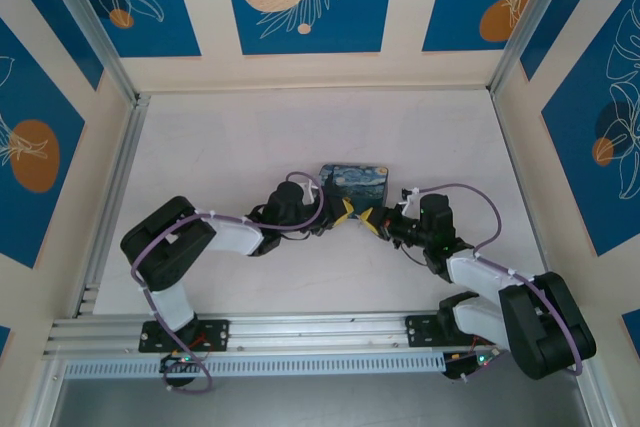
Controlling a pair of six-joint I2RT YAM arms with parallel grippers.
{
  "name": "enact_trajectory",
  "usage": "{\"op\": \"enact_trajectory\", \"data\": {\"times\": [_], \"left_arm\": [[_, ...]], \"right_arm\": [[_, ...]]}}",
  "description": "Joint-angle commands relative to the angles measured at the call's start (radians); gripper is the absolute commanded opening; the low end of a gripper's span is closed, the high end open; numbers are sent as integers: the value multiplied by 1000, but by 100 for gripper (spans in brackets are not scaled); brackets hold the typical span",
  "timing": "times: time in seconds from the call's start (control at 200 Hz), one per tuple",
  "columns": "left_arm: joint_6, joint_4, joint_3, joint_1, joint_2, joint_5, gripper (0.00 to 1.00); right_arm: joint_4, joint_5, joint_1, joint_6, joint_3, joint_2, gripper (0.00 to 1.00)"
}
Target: Unlock the padlock with the key
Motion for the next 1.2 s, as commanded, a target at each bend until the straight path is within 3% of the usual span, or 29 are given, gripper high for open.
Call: {"op": "enact_trajectory", "data": {"times": [0.0,0.7,1.195], "left_arm": [[-3,57,1,6,5,-7,0],[3,42,28,-8,23,-17,0],[-84,134,47,-36,57,-67,0]], "right_arm": [[20,17,9,4,35,-1,0],[17,14,11,11,40,-17,0],[35,28,18,30,42,-5,0]]}}
